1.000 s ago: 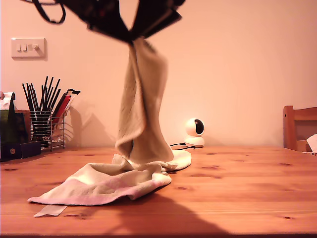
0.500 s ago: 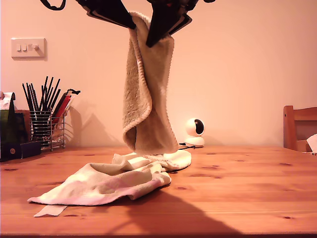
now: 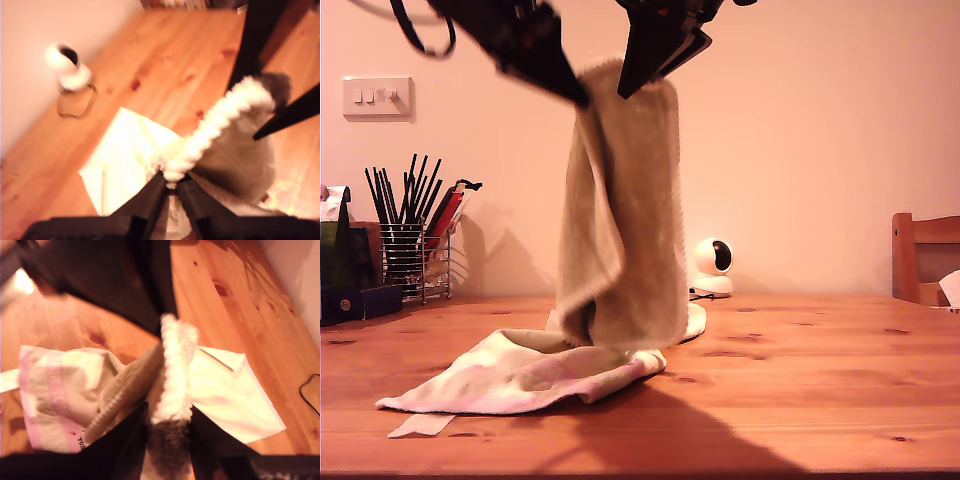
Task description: Fold the tea towel in front of you. After folding it, place it to the right side.
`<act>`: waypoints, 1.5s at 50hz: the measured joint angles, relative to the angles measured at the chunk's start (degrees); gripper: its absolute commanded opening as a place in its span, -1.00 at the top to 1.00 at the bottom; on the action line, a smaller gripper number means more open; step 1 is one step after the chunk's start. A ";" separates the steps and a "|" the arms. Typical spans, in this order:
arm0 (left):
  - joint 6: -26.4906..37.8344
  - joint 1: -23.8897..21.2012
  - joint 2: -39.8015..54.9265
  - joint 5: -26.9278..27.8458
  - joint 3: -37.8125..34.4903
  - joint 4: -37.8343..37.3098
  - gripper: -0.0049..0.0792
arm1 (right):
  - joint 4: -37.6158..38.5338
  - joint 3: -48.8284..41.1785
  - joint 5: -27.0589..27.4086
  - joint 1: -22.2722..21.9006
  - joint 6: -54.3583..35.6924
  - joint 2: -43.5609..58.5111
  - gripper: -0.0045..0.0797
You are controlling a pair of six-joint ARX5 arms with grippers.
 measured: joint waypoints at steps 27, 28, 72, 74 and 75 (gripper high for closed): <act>1.62 -0.68 0.02 -1.01 0.00 -3.43 0.94 | -0.07 0.00 3.85 0.92 -1.46 -0.11 0.63; 1.68 -0.68 0.02 -1.07 0.00 -3.45 0.94 | -0.11 0.00 4.00 0.92 -1.49 -0.13 0.70; -11.98 -0.42 0.83 1.14 0.04 -5.22 0.06 | -0.37 0.00 5.99 0.92 -1.36 -4.87 0.92; -14.05 -0.61 1.62 1.73 0.15 -5.66 0.06 | -0.33 0.00 5.99 0.92 -1.36 -4.90 0.92; -14.97 -0.70 2.12 1.95 0.31 -6.14 0.06 | -0.33 0.00 5.99 0.92 -1.36 -4.90 0.92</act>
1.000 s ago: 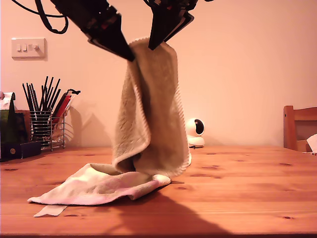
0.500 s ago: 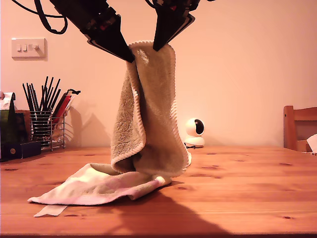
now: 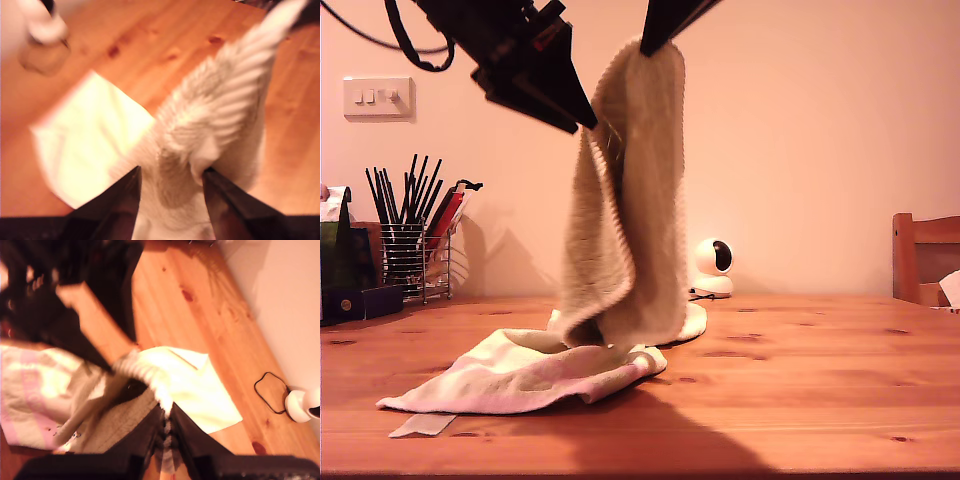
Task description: Fold the tea towel in front of you. After folding it, place it to the right side.
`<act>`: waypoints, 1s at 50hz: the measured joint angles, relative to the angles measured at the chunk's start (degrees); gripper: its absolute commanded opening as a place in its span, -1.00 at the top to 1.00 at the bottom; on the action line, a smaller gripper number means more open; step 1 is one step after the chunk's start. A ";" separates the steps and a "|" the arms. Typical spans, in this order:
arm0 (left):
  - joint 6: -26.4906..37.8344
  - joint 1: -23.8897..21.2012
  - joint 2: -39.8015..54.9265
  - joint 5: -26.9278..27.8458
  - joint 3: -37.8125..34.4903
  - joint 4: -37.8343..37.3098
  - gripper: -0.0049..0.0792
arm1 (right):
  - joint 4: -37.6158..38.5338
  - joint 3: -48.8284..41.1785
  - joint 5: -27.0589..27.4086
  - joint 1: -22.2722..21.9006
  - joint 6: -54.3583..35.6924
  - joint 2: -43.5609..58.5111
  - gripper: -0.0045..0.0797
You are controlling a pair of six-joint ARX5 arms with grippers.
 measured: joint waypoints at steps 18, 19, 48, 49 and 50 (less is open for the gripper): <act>-10.45 -4.20 6.23 5.01 0.24 -3.65 0.09 | 0.46 0.00 0.07 0.00 0.04 0.02 0.92; -10.69 -4.42 6.23 5.03 0.24 -3.72 0.09 | 0.52 0.00 0.13 0.00 0.04 0.02 0.92; -18.40 -11.13 6.23 -1.07 -2.97 -7.45 0.16 | 0.39 0.00 0.15 -2.47 1.36 0.02 0.92; -18.82 -11.13 6.23 -0.81 -2.97 -7.48 0.16 | 0.39 0.00 0.13 -2.73 1.36 0.02 0.92; -19.65 -11.13 6.23 -0.63 -2.97 -7.37 0.16 | 0.39 -0.02 0.13 -2.91 1.36 0.02 0.92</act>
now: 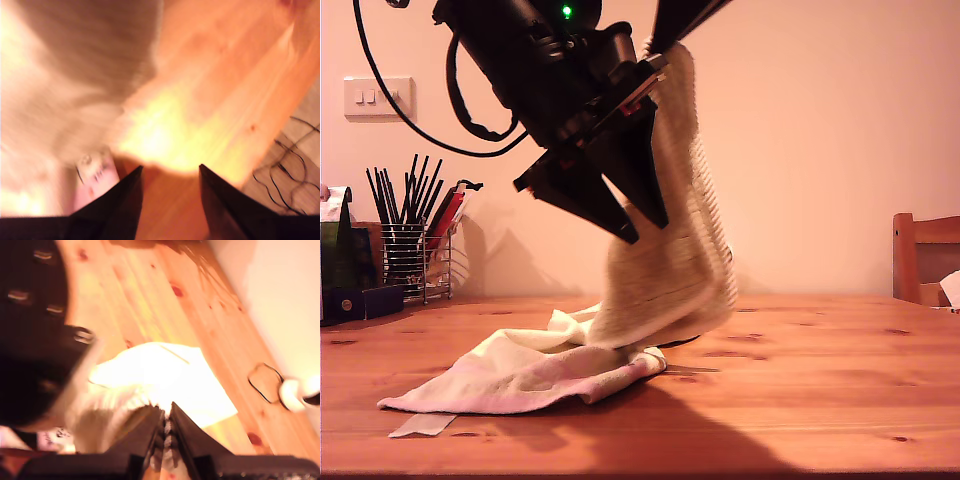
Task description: Fold the tea towel in front of you. After folding it, place it to the right side.
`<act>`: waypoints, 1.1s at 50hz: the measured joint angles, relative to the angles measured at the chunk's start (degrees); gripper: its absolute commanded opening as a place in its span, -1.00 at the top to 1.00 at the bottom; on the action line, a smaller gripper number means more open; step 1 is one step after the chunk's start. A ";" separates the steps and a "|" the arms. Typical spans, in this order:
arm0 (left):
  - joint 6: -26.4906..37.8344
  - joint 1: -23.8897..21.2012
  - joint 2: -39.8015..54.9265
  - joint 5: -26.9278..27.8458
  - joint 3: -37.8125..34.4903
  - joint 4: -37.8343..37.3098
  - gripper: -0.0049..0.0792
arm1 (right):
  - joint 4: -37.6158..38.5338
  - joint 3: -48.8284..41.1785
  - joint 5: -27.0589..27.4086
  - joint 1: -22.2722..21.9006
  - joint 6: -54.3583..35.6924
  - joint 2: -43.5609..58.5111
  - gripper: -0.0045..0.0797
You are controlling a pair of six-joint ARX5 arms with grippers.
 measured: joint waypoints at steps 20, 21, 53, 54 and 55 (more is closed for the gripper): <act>-5.70 -5.25 0.00 -8.83 0.00 16.24 0.26 | 0.04 0.02 -0.02 -1.22 0.00 0.00 0.92; -5.92 -5.55 0.00 -9.51 0.00 16.72 0.25 | 0.02 0.02 0.00 -1.22 0.00 0.00 0.92; -4.04 -4.59 4.59 -24.55 -0.02 27.50 0.30 | -2.29 0.02 0.74 -1.70 1.29 0.00 0.92; -4.02 -4.50 4.59 -24.59 -0.02 27.26 0.34 | -2.27 0.02 0.68 -1.70 1.29 0.00 0.92; -3.93 -4.37 4.59 -24.65 -0.02 26.88 0.37 | -2.27 0.02 0.63 -1.70 1.31 0.00 0.92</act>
